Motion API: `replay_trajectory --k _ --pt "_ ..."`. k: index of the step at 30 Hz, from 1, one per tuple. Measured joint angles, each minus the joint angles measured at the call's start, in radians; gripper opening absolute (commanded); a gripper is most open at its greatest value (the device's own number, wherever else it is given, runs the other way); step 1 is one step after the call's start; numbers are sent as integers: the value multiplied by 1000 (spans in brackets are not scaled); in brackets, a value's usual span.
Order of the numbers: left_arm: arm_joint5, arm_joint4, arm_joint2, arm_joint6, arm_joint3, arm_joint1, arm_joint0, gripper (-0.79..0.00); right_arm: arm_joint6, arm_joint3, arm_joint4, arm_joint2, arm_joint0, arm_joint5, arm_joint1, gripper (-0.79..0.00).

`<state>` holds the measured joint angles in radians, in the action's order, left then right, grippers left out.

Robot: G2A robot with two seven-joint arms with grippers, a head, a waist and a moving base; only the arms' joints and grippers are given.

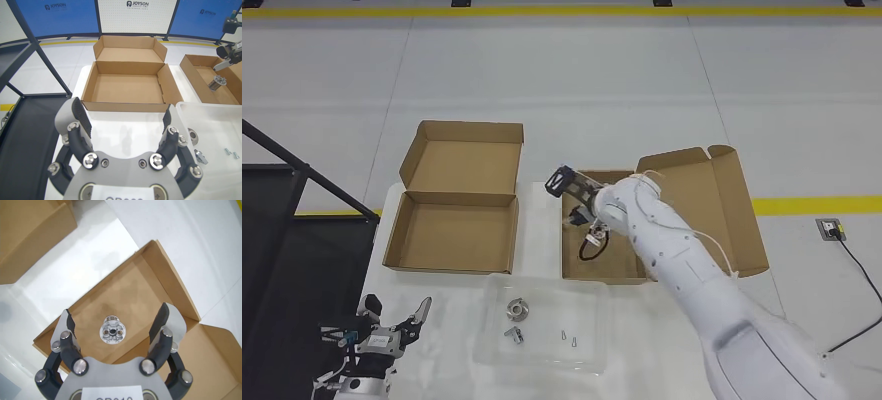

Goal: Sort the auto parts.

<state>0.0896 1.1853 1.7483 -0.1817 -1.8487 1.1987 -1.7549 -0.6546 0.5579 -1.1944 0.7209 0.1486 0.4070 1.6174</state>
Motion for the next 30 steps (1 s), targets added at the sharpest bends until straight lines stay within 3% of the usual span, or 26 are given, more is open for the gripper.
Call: replay_trajectory --k 5,10,13,18,30 --pt "0 0 0 0 0 0 0 0 -150 371 -52 89 160 -12 -76 0" --pt "0 0 0 0 0 0 0 0 -390 856 -111 221 424 26 -158 0" --pt "0 0 0 0 0 0 0 0 -511 1045 -112 251 540 74 -180 0" --pt "0 0 0 0 0 0 0 0 -636 1149 -72 233 608 126 -191 0" --pt "0 0 0 0 0 0 0 0 -642 1153 -65 225 612 117 -194 0"
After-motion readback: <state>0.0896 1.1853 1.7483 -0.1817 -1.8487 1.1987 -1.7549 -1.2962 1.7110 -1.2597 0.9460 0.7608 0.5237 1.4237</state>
